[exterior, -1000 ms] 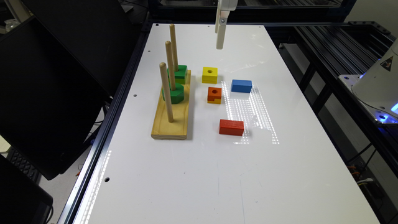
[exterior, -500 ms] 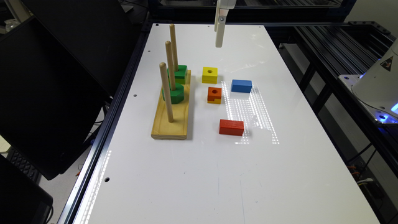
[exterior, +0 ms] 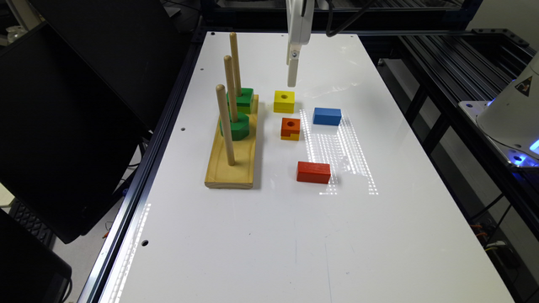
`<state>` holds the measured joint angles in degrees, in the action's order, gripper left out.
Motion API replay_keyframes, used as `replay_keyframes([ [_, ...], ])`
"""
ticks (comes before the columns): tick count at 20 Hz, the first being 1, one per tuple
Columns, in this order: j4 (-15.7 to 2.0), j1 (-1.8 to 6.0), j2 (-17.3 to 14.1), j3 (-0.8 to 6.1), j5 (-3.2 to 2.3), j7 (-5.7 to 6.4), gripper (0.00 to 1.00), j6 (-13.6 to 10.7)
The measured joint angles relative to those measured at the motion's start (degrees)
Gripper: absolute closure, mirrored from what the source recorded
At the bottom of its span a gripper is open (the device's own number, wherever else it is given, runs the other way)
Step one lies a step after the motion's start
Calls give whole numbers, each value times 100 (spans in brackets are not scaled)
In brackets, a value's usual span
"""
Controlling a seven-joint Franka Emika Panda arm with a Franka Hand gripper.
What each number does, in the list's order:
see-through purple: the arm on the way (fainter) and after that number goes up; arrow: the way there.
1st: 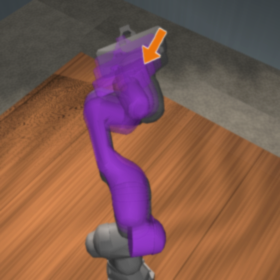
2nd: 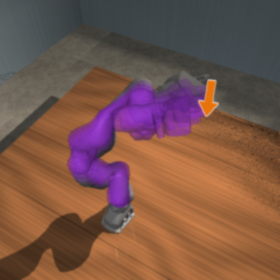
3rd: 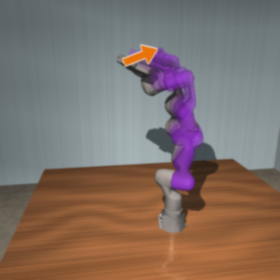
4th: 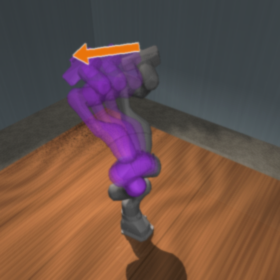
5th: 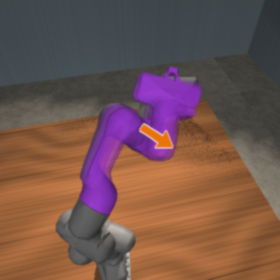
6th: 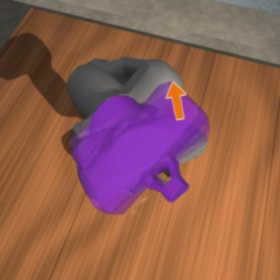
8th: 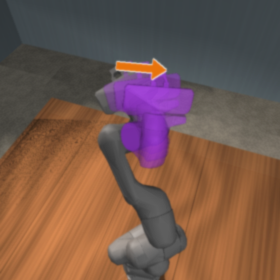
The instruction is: Pick up yellow block.
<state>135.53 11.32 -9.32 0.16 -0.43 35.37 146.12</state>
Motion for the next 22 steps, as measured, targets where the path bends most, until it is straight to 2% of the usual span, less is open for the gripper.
replay_keyframes([
  [17,7,0,-136,0,0,-2,0,65],
  [22,-60,-1,-156,9,0,-2,0,67],
])
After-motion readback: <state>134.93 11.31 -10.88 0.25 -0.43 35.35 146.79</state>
